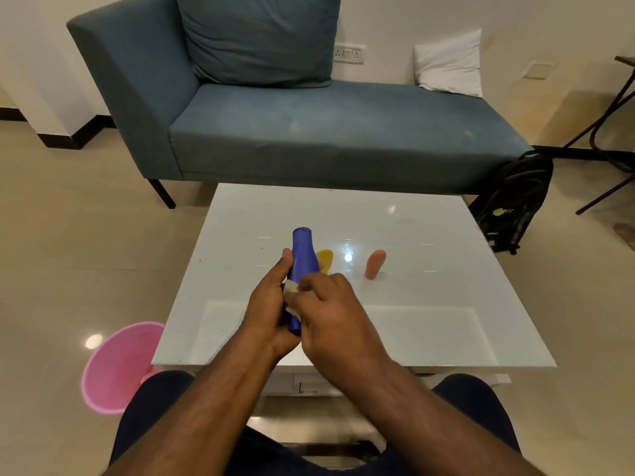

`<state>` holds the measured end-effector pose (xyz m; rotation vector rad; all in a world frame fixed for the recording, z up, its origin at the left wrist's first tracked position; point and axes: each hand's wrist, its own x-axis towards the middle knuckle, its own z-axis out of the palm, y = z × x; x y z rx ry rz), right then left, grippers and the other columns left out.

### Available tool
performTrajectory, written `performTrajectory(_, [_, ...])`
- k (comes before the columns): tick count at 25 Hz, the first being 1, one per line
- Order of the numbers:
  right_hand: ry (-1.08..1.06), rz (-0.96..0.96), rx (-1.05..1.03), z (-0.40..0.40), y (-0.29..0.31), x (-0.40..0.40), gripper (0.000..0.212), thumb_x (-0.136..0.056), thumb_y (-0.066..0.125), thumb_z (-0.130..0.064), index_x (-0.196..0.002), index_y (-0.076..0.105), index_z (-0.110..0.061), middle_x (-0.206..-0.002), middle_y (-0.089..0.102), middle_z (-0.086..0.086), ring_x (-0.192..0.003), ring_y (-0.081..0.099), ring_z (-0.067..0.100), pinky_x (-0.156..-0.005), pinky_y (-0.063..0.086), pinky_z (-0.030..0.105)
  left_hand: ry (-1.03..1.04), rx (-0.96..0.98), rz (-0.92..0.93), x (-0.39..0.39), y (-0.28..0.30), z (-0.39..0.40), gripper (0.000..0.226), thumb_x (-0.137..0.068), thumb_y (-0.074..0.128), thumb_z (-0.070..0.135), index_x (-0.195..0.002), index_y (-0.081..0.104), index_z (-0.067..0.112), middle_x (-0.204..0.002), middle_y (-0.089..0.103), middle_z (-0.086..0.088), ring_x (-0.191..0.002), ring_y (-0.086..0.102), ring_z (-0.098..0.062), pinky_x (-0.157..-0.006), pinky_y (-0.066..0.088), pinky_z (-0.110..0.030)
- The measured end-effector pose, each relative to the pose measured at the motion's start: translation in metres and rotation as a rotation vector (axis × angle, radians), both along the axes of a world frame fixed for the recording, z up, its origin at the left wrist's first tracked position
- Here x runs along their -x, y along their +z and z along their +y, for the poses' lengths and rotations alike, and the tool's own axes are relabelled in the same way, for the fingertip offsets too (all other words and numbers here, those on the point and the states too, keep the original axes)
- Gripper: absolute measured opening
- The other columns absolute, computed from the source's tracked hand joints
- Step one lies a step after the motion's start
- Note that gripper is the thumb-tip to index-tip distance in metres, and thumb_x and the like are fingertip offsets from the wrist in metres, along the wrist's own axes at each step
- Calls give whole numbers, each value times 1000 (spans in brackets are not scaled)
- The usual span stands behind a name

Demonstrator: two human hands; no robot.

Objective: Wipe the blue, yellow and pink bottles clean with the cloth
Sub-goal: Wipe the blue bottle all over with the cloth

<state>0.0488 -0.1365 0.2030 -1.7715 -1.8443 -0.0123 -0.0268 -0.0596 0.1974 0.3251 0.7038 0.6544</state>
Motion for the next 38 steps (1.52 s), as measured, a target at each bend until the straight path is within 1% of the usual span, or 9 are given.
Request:
performTrajectory(3, [30,9,21,-16,-4,-3,36,-77,75,-13,-111,65,-18,-106,63,2,-93,56,18,-78,52,28,48,1,29,2,3,8,44,-97,51,49,-112,66,10,-92,77,-11,-79,72,-23,-74,59,-34])
performTrajectory(7, [-88,107,-67,-10,-6,-18,30,-81,68,-6,-109,66,-14,-102,63,4,-90,56,20,-74,54,31,70,56,36,2,2,11,48,-95,53,52,-113,67,9,-97,76,-12,-88,70,-26,-75,59,-39])
performTrajectory(11, [-3,-17,-81,-16,-3,-4,38,-80,72,-10,-116,62,-17,-109,62,4,-97,54,20,-76,51,27,176,70,28,-5,1,16,46,-98,51,49,-116,64,8,-93,74,-14,-87,70,-28,-79,59,-45])
performTrajectory(14, [13,-30,-170,-10,-5,-17,28,-85,64,-15,-113,64,-16,-107,63,6,-96,55,20,-76,50,26,186,90,27,-8,3,17,45,-99,49,48,-114,63,8,-88,74,-14,-82,70,-27,-73,60,-40])
performTrajectory(19, [-104,176,-195,-7,-12,-26,21,-83,67,-14,-104,68,-13,-101,63,4,-91,57,16,-75,55,28,222,88,20,-6,4,19,44,-100,48,47,-120,60,10,-96,71,-15,-85,68,-27,-78,58,-41])
performTrajectory(25, [65,-87,-233,-3,-11,-20,24,-85,68,-12,-109,67,-12,-106,63,8,-95,54,22,-77,49,28,200,118,12,-15,6,15,49,-99,46,51,-109,63,6,-86,70,-13,-78,66,-23,-73,59,-35])
performTrajectory(31, [-63,430,-124,-8,-10,-29,21,-85,67,-7,-103,70,-16,-101,62,-5,-94,58,7,-81,50,16,125,33,6,-6,2,15,45,-101,47,47,-118,64,9,-100,74,-15,-85,70,-27,-74,61,-39])
performTrajectory(34, [-75,533,-18,-6,-3,-29,16,-86,67,-14,-101,71,-20,-98,59,-14,-94,57,-1,-82,45,7,73,-25,22,-2,1,15,46,-100,47,47,-122,63,11,-104,74,-13,-85,71,-26,-74,60,-38])
performTrajectory(38, [-139,700,-11,10,11,-37,11,-88,65,-17,-98,70,-18,-97,63,-8,-89,62,6,-74,51,12,16,-113,98,-5,0,3,43,-98,49,47,-123,63,14,-101,76,-11,-76,73,-23,-64,62,-36])
